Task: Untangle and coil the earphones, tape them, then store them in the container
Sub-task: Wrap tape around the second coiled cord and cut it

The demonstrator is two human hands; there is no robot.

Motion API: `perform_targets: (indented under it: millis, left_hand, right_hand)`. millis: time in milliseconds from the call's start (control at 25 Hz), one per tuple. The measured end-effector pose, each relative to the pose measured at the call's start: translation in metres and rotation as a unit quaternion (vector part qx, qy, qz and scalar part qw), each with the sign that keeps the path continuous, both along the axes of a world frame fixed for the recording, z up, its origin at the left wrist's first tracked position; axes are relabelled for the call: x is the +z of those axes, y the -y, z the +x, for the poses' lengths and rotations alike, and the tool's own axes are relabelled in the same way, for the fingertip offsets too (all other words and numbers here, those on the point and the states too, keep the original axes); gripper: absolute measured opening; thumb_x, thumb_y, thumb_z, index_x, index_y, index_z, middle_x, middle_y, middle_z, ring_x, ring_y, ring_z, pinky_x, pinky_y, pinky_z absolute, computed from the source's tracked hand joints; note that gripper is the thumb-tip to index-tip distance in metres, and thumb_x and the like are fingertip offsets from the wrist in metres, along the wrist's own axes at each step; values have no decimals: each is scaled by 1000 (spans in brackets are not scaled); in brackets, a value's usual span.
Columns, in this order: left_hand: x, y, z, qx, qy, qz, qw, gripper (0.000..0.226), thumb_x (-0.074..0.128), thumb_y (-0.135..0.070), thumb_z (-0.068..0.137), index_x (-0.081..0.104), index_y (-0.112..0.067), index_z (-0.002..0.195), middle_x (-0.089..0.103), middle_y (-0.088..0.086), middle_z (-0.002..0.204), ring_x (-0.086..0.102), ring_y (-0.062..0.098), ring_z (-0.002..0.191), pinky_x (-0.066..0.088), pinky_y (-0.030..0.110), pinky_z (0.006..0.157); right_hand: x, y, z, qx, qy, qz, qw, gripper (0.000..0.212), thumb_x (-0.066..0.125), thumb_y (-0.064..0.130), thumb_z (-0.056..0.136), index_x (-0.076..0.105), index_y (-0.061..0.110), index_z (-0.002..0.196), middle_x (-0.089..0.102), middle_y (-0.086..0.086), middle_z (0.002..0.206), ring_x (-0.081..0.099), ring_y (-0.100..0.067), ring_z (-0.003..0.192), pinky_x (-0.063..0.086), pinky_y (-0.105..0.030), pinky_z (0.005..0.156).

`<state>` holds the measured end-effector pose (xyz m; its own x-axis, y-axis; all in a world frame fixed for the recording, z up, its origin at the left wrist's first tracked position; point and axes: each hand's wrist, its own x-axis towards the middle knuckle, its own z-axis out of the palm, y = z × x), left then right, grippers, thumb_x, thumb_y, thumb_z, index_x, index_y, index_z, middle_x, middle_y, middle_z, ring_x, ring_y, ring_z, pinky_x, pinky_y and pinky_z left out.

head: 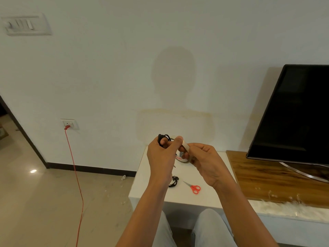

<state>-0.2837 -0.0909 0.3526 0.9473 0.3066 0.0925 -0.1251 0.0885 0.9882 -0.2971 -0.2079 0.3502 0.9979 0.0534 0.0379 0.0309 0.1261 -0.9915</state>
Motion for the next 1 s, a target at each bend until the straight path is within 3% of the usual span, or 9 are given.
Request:
perform_targets:
  millis: [320,520,680,840,1000]
  left_hand:
    - [-6,1,-1,7,-19,-9,1000,38,77,-19,74,43,-20,58,46,-3,56,46,17,59,49,36,66]
    - [-5,0,0,6,-19,-9,1000,40,76,-18,75,41,-20,57,46,-5,53,43,14,55,45,33,62]
    - [-7,0,1,10,-27,-3,1000,40,76,-18,75,41,-21,56,45,-7,51,42,14,54,45,33,61]
    - [-8,1,1,11,-28,4,1000,38,76,-20,76,43,-19,57,46,-4,53,43,14,55,46,33,62]
    - [-13,-5,5,4,-48,7,999,38,72,-28,82,46,-11,61,41,-6,51,39,15,56,43,33,62]
  right_hand:
    - [-5,1,0,-5,-11,-17,1000,31,52,12,95,78,19,78,68,-7,72,59,-12,67,51,-24,79]
    - [-7,1,1,7,-40,7,999,33,49,10,95,78,15,80,61,-17,79,58,-17,70,50,-38,91]
    - [-9,1,3,0,-36,-5,999,29,54,17,95,79,19,80,60,-18,79,58,-18,73,50,-38,92]
    - [-13,0,4,-4,-31,-7,1000,35,51,6,94,78,19,78,68,-11,80,60,-16,74,50,-35,91]
    - [-14,8,2,22,-16,-47,999,31,48,-1,93,75,15,96,73,-11,91,67,-18,84,53,-30,90]
